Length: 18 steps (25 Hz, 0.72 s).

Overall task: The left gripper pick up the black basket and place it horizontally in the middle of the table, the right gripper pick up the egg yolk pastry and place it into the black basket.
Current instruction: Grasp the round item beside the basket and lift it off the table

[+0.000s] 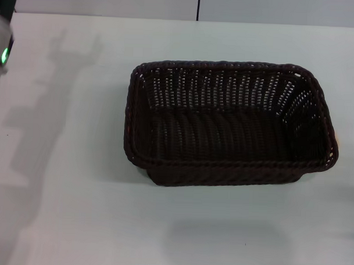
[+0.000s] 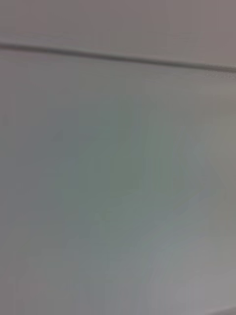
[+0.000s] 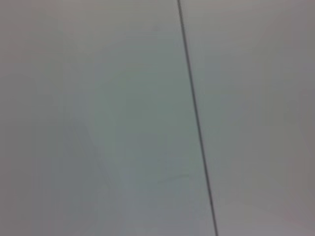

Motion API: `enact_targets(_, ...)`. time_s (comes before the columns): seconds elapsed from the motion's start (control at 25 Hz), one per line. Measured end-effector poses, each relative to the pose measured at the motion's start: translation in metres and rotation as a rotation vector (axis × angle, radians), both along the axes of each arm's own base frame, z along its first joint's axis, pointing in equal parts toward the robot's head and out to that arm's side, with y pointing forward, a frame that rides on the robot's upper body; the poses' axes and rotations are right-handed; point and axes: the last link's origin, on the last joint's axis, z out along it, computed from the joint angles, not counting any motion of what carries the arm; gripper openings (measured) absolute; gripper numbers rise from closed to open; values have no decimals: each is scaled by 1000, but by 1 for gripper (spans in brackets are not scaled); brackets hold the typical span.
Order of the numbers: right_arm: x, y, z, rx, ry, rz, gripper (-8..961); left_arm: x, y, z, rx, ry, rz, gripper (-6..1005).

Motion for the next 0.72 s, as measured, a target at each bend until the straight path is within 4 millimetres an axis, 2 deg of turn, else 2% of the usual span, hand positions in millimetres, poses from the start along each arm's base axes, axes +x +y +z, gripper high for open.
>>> enact_targets(0.08,-1,2,-2,-16,-2,5,706,-15,-4,-2,-2,18,44,844)
enact_targets(0.12,-3,9,-7,-53,-5,15,706,-33,-9,-5,-8,48,103,844)
enact_targets(0.16,-3,9,-7,-53,-5,15,705,-33,-9,-5,-8,48,103,844)
enact_targets(0.2,-5,19,-14,-97,-7,21,705,-42,-11,-7,-14,64,130,844)
enact_targets(0.28,-6,23,-17,-121,-9,20,704,-53,-15,-10,-21,92,168,844)
enact_targets(0.32,-8,34,-25,-171,-14,21,703,-60,-19,-11,-20,110,187,844)
enact_targets(0.72,-17,59,-46,-312,-36,33,699,-64,-22,-13,-18,147,202,844)
